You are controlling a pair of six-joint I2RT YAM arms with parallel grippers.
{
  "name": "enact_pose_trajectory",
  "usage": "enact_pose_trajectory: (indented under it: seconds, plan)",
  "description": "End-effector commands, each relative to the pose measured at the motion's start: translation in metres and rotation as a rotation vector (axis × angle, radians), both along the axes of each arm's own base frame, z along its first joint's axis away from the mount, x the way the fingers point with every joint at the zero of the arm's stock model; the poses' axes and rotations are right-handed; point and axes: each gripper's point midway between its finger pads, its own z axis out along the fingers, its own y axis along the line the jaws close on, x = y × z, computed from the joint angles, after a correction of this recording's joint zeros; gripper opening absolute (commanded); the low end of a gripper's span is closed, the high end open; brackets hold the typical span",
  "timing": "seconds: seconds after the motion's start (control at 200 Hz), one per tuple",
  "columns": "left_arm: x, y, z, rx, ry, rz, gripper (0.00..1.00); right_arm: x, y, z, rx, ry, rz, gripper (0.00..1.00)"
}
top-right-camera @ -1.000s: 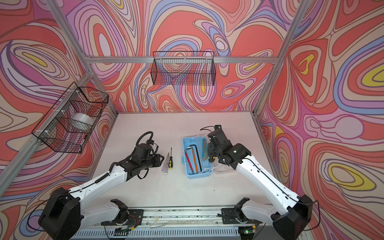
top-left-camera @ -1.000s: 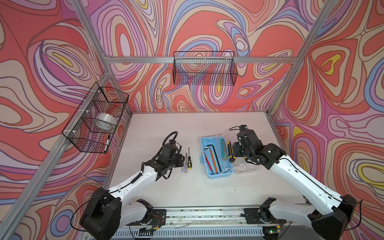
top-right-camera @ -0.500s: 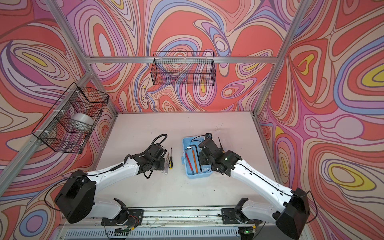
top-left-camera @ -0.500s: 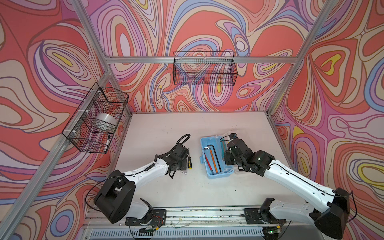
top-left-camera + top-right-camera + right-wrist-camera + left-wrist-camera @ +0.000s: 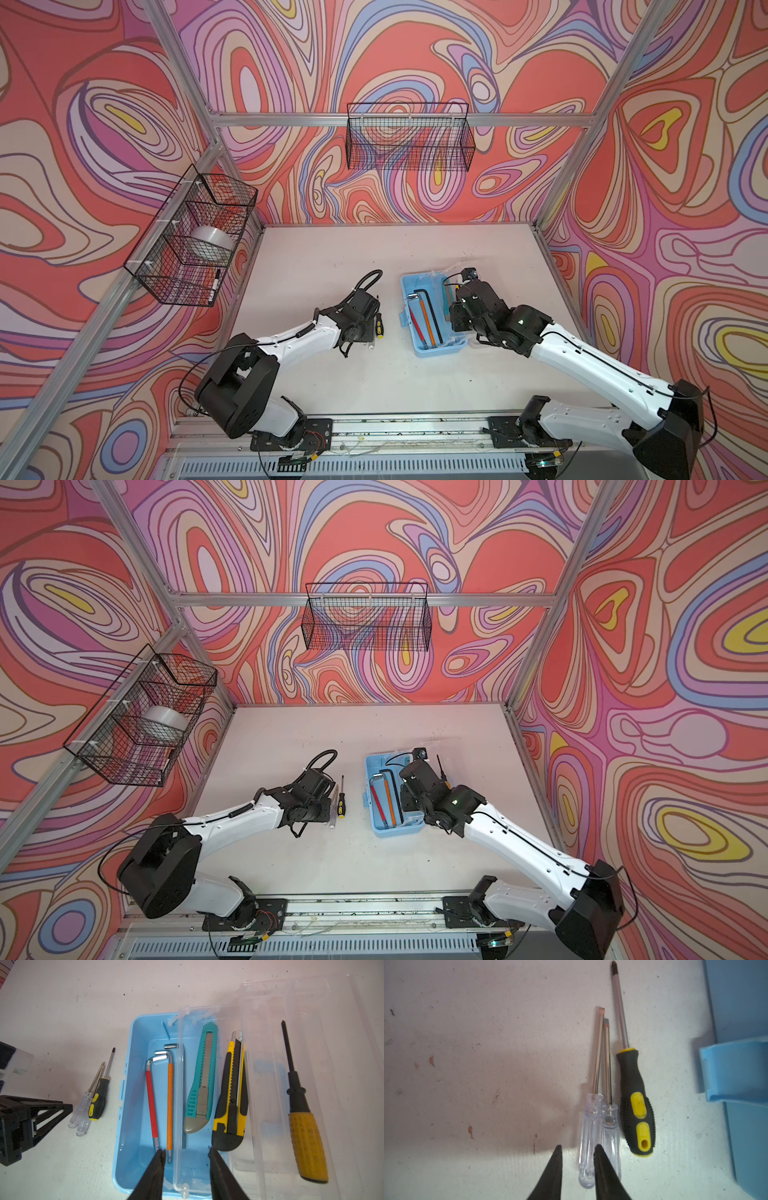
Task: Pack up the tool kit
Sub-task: 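Lower the yellow-handled screwdriver into the box and open the right gripper, then lower the left gripper onto the clear-handled screwdrivers and close it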
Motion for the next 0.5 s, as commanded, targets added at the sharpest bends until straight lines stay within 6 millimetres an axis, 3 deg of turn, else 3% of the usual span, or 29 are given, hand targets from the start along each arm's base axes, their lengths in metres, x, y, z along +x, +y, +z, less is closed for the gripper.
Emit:
enact_pose_trajectory:
  seconds: [0.0, 0.496]
  plan:
    - [0.006, -0.01, 0.003, -0.025, -0.012, -0.011, 0.28, -0.001, -0.004, -0.001, -0.003, -0.01, -0.017, 0.37]
    - [0.006, -0.015, -0.021, -0.008, 0.05, -0.014, 0.27, -0.005, -0.01, -0.014, -0.009, 0.01, -0.051, 0.38]
